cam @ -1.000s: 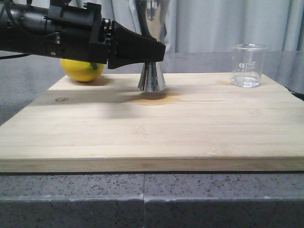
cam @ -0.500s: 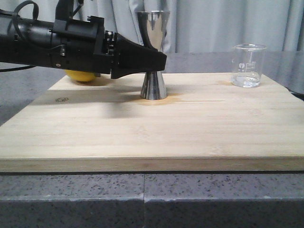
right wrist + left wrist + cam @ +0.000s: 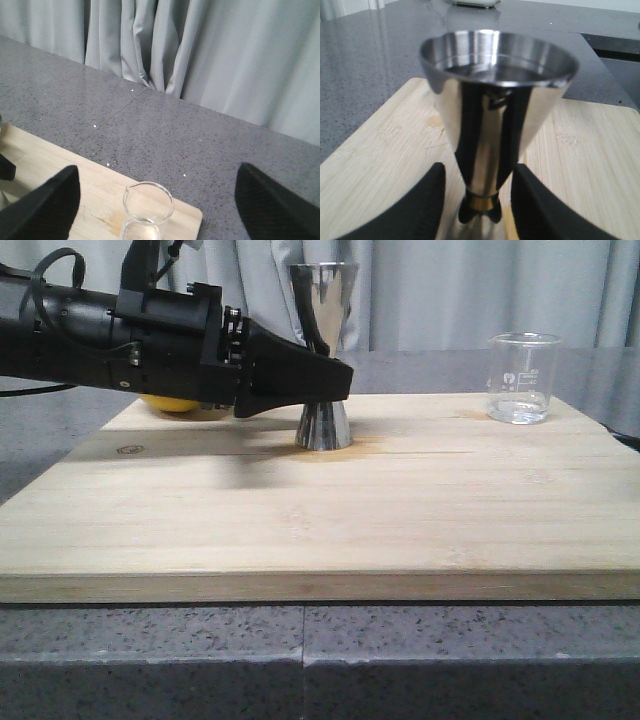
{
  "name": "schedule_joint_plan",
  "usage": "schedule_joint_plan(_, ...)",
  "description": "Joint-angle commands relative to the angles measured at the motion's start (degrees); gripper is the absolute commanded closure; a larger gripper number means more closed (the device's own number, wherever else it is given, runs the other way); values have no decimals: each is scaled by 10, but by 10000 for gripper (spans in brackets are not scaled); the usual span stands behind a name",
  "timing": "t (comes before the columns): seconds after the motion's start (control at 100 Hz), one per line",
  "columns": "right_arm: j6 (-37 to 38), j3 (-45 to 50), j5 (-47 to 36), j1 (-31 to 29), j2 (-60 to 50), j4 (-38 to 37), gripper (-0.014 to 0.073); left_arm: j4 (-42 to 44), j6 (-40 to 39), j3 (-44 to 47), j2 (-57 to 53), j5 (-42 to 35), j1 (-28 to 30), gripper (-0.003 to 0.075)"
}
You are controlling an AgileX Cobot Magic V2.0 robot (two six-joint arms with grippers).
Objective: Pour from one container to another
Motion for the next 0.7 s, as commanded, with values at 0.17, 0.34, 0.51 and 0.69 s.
schedule_joint_plan(0.17,-2,-17,-47,-2,-8,-5,8,-38,-19,-14,-31,59,-5,105)
schedule_joint_plan(0.34,-2,-17,-47,-2,-8,-5,8,27,-92,-15,-69,-6,-5,105)
schedule_joint_plan(0.51,-1,-19,-37,-2,-8,7,8,148,-219,-16,-137,-80,-5,106)
schedule_joint_plan(0.69,-1,-78,127,-2,-7,71,8,360,-452,-40,-226,-131,-5,110)
